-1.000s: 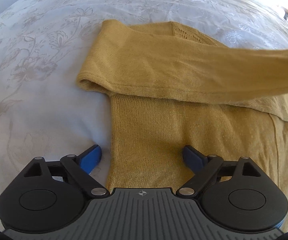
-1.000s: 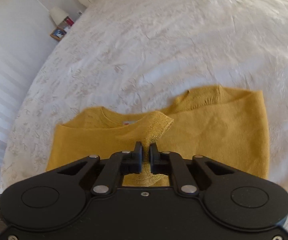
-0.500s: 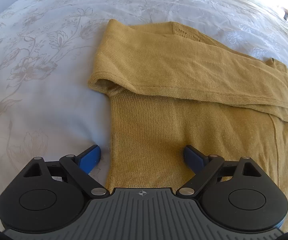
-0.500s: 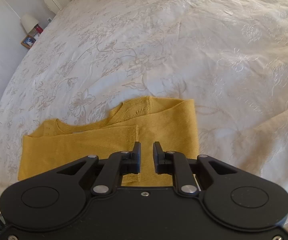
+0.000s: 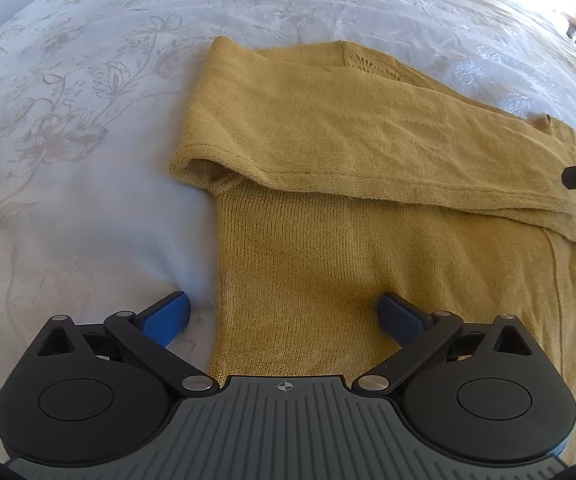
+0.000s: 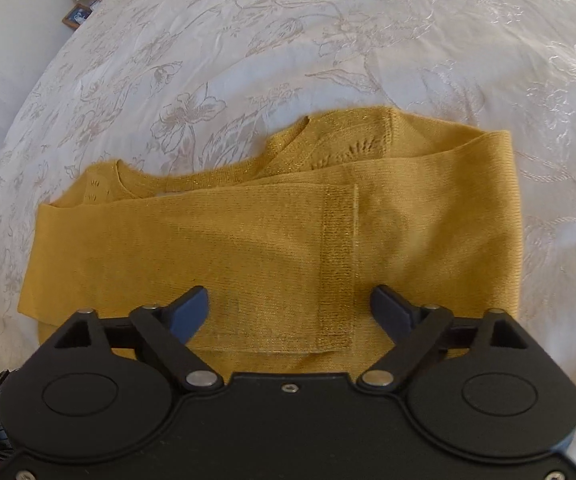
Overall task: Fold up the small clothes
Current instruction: 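Close the right gripper on the hem and lift it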
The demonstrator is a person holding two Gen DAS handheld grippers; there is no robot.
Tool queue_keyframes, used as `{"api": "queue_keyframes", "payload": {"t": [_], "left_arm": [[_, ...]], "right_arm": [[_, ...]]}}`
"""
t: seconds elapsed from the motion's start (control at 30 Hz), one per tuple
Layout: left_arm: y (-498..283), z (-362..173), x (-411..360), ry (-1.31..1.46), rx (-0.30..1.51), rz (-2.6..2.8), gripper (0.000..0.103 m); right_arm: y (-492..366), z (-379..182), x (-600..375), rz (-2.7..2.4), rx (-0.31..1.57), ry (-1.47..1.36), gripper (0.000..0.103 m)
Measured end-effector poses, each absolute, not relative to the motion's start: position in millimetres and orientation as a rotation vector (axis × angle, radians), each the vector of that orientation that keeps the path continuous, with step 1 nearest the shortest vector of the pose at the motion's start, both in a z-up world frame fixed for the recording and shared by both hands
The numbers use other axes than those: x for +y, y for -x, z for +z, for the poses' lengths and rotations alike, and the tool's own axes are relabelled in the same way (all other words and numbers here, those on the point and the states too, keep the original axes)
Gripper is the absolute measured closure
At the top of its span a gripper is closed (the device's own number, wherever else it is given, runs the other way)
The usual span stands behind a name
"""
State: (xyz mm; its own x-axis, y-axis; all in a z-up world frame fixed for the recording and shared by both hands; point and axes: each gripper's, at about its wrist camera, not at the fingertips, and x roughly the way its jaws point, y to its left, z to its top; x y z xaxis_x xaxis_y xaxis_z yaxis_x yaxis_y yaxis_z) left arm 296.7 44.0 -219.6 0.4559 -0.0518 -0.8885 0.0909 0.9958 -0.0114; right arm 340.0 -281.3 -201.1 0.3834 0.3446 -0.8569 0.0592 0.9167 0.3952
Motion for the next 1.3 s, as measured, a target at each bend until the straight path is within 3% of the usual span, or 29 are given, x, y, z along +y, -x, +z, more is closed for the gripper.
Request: {"api": "queue_keyframes", "payload": {"t": [0.23, 0.43, 0.47, 0.53, 0.6, 0.67, 0.77, 0.83, 1.07, 1.3], "left_arm": [[-296.6, -220.0, 44.5, -0.038, 1.081, -0.082, 0.0], [-299.6, -220.3, 44.1, -0.041, 1.093, -0.083, 0.0], [-300.5, -220.3, 44.0, -0.042, 1.096, -0.083, 0.0], [-301.7, -220.0, 44.2, -0.039, 1.102, -0.082, 0.0], [-302.6, -220.2, 44.7, -0.036, 1.102, -0.082, 0.0], [-303.1, -219.9, 44.6, -0.039, 1.103, -0.084, 0.0], [-307.5, -214.8, 44.9, -0.063, 1.111, -0.092, 0.002], [-307.9, -205.4, 46.2, -0.085, 1.065, -0.048, 0.015], [-332.3, -190.0, 61.3, -0.102, 1.026, 0.052, 0.016], [-354.4, -194.4, 64.6, -0.146, 1.018, 0.068, 0.016]], "right_arm": [[-340.4, -209.3, -273.2, 0.097, 1.095, -0.371, 0.0], [-346.0, -206.6, -269.7, 0.159, 1.136, -0.287, 0.0], [-346.2, -205.0, -274.2, 0.168, 1.13, -0.313, 0.003], [-343.3, -198.3, -286.1, 0.154, 1.102, -0.351, 0.03], [-340.7, -195.1, -301.9, 0.154, 1.092, -0.438, 0.067], [-337.1, -192.7, -313.0, 0.162, 1.076, -0.515, 0.09], [-332.5, -178.7, -310.0, 0.166, 1.047, -0.478, 0.091], [-329.1, -165.5, -307.4, 0.182, 1.018, -0.468, 0.091], [-322.0, -110.4, -319.4, 0.138, 0.853, -0.502, 0.091], [-328.3, -122.1, -327.4, 0.08, 0.943, -0.428, 0.091]]}}
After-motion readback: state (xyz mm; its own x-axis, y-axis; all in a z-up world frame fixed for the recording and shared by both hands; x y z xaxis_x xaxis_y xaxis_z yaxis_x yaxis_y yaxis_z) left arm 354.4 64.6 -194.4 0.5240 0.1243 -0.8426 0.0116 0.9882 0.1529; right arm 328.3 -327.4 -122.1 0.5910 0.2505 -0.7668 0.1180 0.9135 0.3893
